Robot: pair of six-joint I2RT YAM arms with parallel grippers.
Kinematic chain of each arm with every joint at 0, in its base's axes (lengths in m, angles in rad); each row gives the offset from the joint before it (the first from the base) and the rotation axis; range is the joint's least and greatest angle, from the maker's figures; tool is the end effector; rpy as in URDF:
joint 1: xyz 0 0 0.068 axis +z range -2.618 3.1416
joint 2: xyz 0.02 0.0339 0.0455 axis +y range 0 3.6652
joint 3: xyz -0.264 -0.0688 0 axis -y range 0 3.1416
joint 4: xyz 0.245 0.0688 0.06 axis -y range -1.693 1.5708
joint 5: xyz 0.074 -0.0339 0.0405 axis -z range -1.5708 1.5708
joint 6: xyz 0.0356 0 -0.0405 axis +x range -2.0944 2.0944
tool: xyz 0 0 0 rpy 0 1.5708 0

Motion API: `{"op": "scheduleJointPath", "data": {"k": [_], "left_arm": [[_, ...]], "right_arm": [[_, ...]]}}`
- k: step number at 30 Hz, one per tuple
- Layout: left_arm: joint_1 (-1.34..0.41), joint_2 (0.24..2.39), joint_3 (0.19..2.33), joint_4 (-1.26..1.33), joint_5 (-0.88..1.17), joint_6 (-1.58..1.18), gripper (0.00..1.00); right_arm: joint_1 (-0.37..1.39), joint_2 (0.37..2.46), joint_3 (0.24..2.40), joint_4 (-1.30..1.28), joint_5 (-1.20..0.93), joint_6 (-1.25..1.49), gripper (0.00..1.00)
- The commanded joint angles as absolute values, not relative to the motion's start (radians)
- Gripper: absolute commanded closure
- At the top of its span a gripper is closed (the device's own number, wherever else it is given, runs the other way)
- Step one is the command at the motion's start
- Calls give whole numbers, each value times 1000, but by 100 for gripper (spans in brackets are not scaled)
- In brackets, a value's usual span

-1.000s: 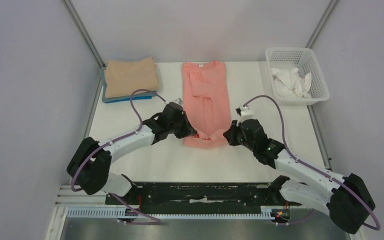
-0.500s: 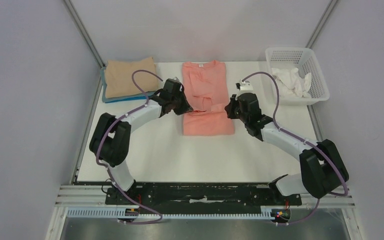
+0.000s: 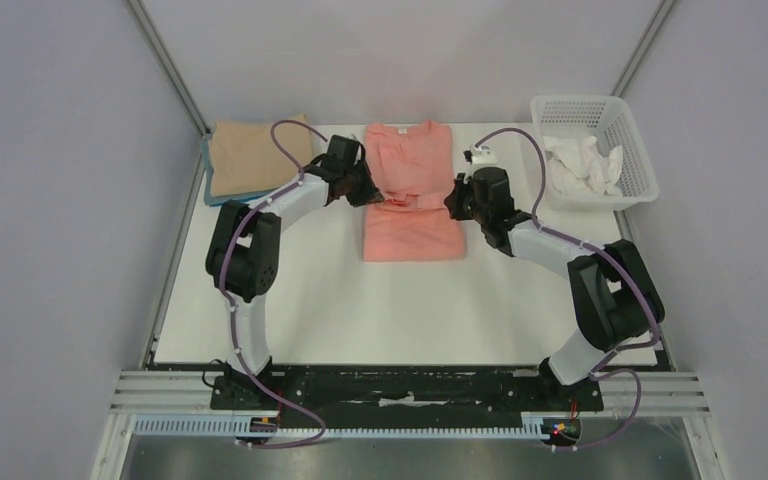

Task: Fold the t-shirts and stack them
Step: Fold the folded rectangular tshirt in 1/3 of the way

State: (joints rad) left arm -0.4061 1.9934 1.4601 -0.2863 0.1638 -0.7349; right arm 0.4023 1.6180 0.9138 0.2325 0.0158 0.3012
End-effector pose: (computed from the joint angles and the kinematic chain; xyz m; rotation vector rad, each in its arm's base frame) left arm 0.4058 -0.1808 0.2016 -0.3297 2.4825 -0.7059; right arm 0.3275 0.1387 0.2145 -0.0945 2.0668 0.4212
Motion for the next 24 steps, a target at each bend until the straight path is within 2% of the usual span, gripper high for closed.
{"op": "scheduleJointPath", "data": {"k": [1,5,7,9,10,11,14,16,17,18,24], "left_arm": [[-400,2078,1573,-314,236,-648,96],[-394,2138,1622,-344,235,-640,94],[-387,2153,1635,-344,226,-640,88],[-379,2170,1663,-360,215,-640,83],[-374,2178,1678,-365,213,-640,75],[-369,2184,1701,-377,215,-643,68],[-349,2189,1798,-431,215,-624,43],[-344,2165,1822,-460,185,-615,35],[-344,2141,1813,-464,168,-614,30],[-343,2111,1784,-463,156,-614,27],[-349,1945,1510,-384,137,-630,21]], "right_arm": [[374,1677,978,292,3,291,100],[350,1740,1009,298,-46,304,100],[340,1777,1031,304,-73,301,100],[326,1821,1068,300,-91,306,95],[321,1838,1085,292,-98,312,86],[315,1852,1106,282,-101,313,70],[304,1865,1164,253,-108,296,45],[302,1849,1185,230,-96,285,29],[302,1835,1180,227,-93,282,18],[302,1814,1165,227,-92,281,4],[302,1650,962,230,-103,290,2]]}}
